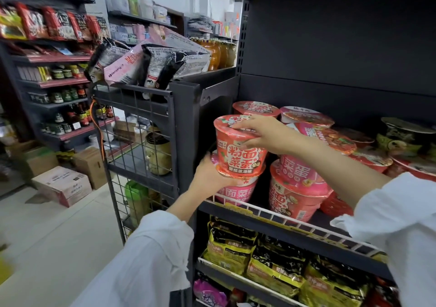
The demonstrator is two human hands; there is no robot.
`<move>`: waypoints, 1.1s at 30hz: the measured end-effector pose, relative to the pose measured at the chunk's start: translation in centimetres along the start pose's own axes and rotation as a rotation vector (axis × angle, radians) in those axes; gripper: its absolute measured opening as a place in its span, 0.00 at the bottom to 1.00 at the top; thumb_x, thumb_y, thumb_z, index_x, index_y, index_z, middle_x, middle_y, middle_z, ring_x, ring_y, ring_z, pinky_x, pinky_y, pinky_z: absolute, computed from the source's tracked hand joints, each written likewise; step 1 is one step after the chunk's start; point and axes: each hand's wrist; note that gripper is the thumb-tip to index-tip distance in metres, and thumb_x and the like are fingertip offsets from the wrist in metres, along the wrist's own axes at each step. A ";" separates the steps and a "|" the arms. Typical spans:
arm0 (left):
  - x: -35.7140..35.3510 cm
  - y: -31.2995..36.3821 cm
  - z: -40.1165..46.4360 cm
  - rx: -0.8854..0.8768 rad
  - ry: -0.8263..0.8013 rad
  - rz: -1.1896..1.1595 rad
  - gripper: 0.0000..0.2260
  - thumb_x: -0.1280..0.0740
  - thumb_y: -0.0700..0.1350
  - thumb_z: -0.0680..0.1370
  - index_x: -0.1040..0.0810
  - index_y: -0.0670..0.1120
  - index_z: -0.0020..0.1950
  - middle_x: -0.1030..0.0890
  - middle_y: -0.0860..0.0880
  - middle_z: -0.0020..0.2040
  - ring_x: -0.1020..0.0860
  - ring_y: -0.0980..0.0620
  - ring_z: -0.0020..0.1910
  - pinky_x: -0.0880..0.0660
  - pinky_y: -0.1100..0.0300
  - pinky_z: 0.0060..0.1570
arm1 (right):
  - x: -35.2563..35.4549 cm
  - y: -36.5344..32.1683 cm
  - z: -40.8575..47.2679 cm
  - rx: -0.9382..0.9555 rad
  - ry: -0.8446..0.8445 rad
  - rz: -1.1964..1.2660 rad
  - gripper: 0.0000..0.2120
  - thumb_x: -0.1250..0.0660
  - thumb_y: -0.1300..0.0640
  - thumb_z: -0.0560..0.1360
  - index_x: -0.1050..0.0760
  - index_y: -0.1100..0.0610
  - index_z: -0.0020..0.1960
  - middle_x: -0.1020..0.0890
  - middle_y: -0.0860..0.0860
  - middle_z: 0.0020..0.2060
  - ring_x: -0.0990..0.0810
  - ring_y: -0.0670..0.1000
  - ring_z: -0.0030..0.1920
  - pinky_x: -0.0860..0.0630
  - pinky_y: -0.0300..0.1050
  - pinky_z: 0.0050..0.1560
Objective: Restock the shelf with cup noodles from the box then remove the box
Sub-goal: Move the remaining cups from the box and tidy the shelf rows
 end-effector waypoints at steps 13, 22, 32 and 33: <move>-0.2 1.5 -0.5 0.036 -0.096 0.127 0.58 0.25 0.59 0.65 0.64 0.41 0.76 0.54 0.43 0.77 0.55 0.43 0.77 0.47 0.46 0.73 | -1.6 0.5 0.2 0.005 0.068 -0.031 0.25 0.35 0.53 0.77 0.34 0.49 0.72 0.28 0.50 0.68 0.32 0.53 0.68 0.36 0.56 0.68; 1.4 0.1 0.6 -0.007 -0.024 0.029 0.45 0.20 0.55 0.59 0.37 0.47 0.70 0.25 0.50 0.65 0.26 0.50 0.64 0.29 0.50 0.65 | -3.3 -0.9 0.9 -0.037 0.201 -0.176 0.23 0.40 0.49 0.79 0.37 0.49 0.73 0.26 0.51 0.64 0.29 0.54 0.65 0.32 0.54 0.63; 1.5 0.9 0.0 -0.008 -0.057 0.157 0.53 0.24 0.56 0.66 0.55 0.39 0.77 0.34 0.43 0.72 0.34 0.45 0.71 0.33 0.50 0.68 | -4.9 -2.4 1.1 -0.137 0.313 -0.240 0.22 0.42 0.49 0.80 0.36 0.49 0.73 0.27 0.51 0.66 0.30 0.54 0.67 0.34 0.54 0.62; 1.4 0.8 -0.1 -0.008 -0.023 0.180 0.52 0.24 0.58 0.65 0.50 0.38 0.76 0.33 0.43 0.72 0.34 0.44 0.71 0.33 0.49 0.68 | -4.9 -2.6 1.2 -0.143 0.315 -0.234 0.22 0.42 0.49 0.80 0.36 0.49 0.73 0.27 0.51 0.66 0.30 0.54 0.67 0.35 0.55 0.63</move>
Point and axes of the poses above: each hand's wrist, its own z-axis towards the middle knuckle, its own x-axis out of the back of the hand, y = z × x
